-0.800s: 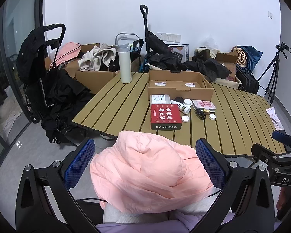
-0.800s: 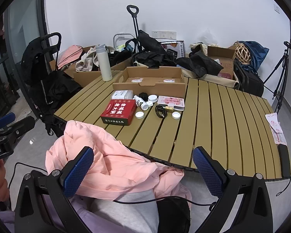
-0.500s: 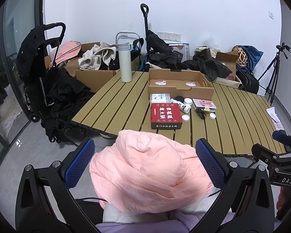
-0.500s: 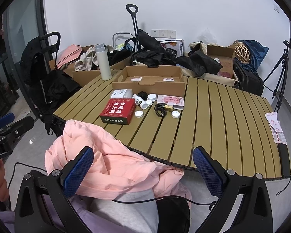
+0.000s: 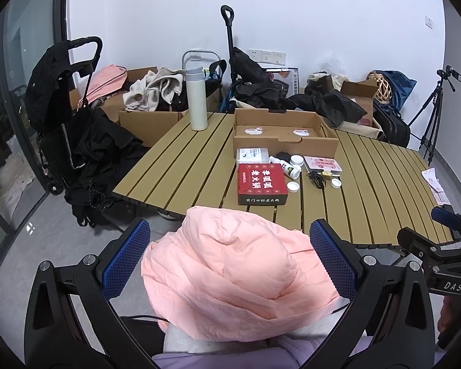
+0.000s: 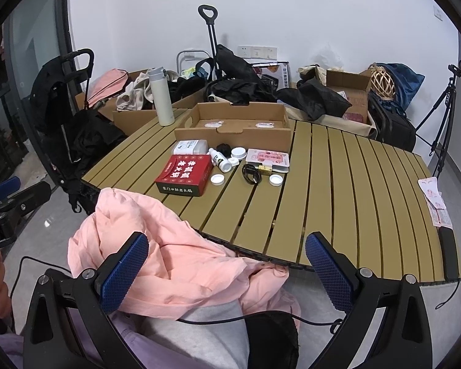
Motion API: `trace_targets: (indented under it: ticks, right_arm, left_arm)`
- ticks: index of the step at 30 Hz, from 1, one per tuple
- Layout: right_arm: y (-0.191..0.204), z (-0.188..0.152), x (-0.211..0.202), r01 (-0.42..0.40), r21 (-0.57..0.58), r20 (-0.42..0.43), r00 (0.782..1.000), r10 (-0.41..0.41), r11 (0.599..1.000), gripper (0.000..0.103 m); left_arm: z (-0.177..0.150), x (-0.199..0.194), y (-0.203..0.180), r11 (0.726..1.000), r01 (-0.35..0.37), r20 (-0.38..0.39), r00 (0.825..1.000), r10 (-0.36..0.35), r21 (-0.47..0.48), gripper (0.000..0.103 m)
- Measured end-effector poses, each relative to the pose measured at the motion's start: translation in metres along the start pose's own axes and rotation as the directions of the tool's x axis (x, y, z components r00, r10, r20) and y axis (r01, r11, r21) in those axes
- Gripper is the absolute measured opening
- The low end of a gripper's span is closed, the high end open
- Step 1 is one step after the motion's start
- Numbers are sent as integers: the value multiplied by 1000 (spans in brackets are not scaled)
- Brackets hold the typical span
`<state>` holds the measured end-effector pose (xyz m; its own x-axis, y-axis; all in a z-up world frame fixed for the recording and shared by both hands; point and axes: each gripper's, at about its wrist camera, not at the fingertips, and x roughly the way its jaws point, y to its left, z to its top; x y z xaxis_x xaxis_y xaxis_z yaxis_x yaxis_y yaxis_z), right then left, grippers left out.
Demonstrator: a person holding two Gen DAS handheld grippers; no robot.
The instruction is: Organize objects
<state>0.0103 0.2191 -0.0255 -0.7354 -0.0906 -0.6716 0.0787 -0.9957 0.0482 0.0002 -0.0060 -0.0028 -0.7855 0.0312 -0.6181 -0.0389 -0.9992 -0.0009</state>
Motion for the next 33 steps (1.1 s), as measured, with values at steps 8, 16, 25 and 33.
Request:
trace_targets:
  ticks: [8, 16, 25, 33]
  right_arm:
    - [-3, 1, 9, 1, 2, -14, 1000, -1, 1000, 103]
    - [2, -3, 23, -13, -15, -47, 999, 12, 1000, 103]
    - [-4, -8, 43, -17, 1, -90, 996, 17, 1000, 103]
    - [-12, -11, 57, -11, 16, -109, 994, 13, 1000, 103]
  left_arm:
    - [0, 10, 1, 1000, -4, -30, 1000, 4, -9, 103]
    - [2, 22, 5, 999, -20, -47, 999, 18, -27, 103]
    - [-1, 45, 1, 999, -32, -98, 995, 30, -19, 103]
    - [-2, 64, -1, 999, -32, -137, 990, 31, -9, 103]
